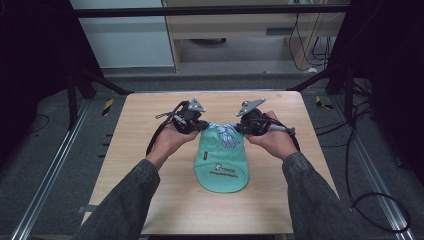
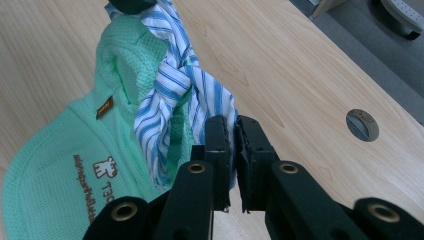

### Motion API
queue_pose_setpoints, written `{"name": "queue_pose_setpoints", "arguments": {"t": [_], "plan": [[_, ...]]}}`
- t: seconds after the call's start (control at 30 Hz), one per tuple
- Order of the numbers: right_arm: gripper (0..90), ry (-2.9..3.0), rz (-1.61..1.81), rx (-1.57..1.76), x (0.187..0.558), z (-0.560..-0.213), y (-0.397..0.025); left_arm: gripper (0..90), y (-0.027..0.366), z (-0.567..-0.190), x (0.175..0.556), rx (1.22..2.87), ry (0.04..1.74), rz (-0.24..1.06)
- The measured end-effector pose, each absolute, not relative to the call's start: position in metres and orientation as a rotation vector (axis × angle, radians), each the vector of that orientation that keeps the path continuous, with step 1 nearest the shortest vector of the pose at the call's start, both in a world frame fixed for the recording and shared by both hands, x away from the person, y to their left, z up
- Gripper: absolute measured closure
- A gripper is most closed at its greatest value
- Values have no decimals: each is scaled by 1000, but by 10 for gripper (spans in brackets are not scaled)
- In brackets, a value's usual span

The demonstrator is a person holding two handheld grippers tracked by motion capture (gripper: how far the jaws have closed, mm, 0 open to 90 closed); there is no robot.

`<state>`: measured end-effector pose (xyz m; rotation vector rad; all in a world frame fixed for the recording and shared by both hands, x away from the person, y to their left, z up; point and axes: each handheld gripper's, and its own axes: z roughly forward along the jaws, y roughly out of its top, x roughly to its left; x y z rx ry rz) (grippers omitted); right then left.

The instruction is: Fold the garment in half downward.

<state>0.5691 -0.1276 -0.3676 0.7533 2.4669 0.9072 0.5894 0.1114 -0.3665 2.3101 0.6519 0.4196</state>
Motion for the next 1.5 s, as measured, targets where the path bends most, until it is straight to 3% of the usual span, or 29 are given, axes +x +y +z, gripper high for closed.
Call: {"name": "queue_pose_setpoints", "arguments": {"t": [0.83,1.5], "plan": [[845,2453,848,739,609,-364,-119,868,105,-363,622,2319,684,470],[845,2452,867,691,572,-384,-127,868,99,-382,588,2344,639,492]]}}
